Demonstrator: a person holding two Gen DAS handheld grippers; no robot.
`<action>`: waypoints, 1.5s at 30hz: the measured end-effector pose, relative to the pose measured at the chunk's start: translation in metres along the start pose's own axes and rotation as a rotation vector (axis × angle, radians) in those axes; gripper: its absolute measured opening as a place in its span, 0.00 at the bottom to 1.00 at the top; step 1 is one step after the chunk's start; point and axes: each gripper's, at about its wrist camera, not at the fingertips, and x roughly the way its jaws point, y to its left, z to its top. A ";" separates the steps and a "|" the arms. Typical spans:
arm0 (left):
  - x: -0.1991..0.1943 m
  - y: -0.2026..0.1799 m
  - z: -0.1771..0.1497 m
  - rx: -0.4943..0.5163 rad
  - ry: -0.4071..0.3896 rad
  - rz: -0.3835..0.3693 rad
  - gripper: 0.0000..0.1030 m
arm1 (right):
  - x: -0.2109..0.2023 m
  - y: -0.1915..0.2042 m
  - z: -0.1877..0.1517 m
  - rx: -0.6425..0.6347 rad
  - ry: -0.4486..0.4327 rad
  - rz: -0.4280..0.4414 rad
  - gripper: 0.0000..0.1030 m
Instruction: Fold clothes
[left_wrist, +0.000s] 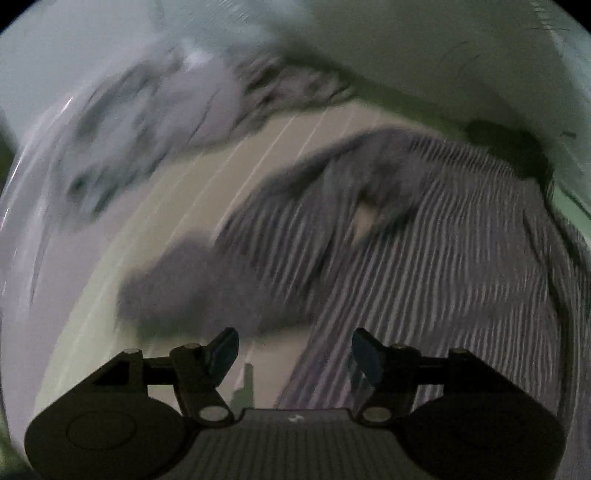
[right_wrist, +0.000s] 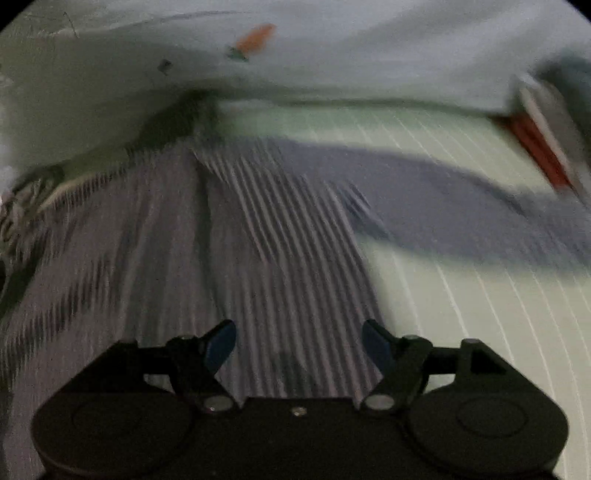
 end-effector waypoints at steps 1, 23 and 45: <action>-0.004 0.005 -0.011 -0.010 0.006 0.000 0.67 | -0.011 -0.009 -0.017 0.015 0.013 -0.011 0.75; -0.037 0.052 -0.089 -0.088 0.062 -0.090 0.02 | -0.055 -0.032 -0.105 0.025 0.103 0.005 0.00; -0.036 0.067 -0.094 -0.092 0.094 0.075 0.41 | -0.058 -0.036 -0.090 0.093 0.061 -0.001 0.64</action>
